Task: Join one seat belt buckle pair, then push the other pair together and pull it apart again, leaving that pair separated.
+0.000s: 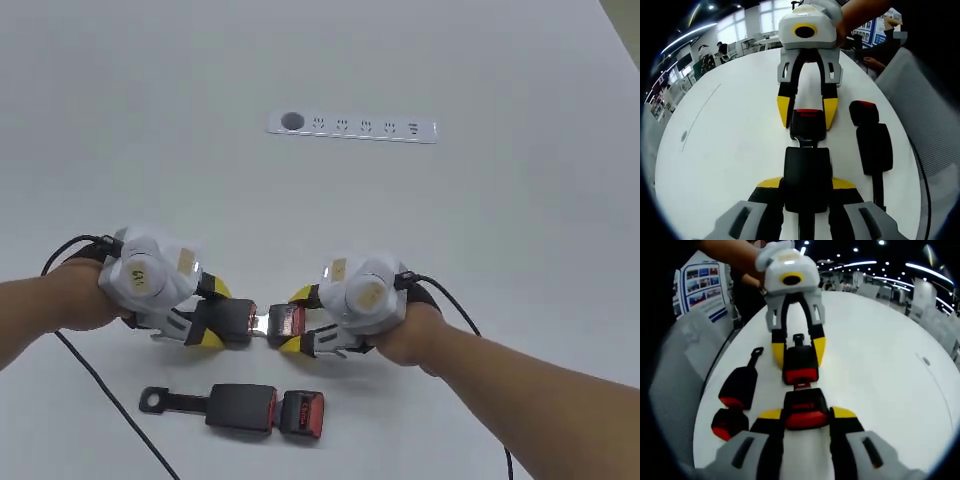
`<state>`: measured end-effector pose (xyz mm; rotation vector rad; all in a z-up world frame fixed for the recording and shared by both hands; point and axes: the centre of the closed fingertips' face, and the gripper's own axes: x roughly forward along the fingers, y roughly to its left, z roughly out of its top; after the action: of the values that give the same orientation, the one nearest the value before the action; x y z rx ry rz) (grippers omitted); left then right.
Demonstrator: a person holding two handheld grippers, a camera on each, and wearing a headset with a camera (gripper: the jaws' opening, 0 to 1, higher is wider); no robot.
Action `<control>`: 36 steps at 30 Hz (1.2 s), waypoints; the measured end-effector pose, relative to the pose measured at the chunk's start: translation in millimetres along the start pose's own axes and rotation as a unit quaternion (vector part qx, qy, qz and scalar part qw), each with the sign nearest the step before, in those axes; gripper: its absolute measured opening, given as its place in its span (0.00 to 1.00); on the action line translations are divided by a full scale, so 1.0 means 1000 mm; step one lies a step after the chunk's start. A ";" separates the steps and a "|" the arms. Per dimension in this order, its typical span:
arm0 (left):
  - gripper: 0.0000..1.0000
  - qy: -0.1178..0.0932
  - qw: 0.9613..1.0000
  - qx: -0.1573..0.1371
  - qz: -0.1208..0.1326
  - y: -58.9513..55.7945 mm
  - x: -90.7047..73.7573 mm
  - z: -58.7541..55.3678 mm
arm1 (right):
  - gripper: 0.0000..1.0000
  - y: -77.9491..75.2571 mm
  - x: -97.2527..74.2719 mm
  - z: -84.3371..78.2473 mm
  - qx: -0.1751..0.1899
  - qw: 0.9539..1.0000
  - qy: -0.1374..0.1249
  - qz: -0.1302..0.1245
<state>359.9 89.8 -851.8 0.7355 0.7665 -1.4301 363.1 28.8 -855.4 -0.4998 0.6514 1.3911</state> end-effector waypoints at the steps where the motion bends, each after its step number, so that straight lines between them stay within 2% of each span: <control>1: 0.35 -0.001 1.000 -0.002 0.000 -0.001 0.000 0.001 | 0.35 0.000 -0.001 0.000 0.003 1.000 -0.003 0.000; 9: 0.35 -0.009 1.000 -0.012 0.001 -0.002 -0.002 0.004 | 0.35 0.000 -0.008 -0.008 0.006 1.000 -0.010 -0.001; 14: 0.35 -0.014 1.000 -0.023 0.003 -0.003 -0.003 0.005 | 0.35 -0.002 -0.024 -0.024 0.010 1.000 -0.012 -0.008; 26: 0.35 -0.018 0.999 -0.027 0.004 -0.002 -0.003 0.003 | 0.36 -0.004 -0.059 -0.053 0.023 1.000 -0.007 -0.015; 36: 0.36 -0.015 0.999 -0.028 0.004 -0.001 -0.002 0.002 | 0.36 -0.007 -0.087 -0.082 0.032 0.999 -0.003 -0.037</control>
<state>358.9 89.3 -848.7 0.6715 0.7765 -1.4041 354.8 -90.3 -856.5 -0.4638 0.6650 1.2980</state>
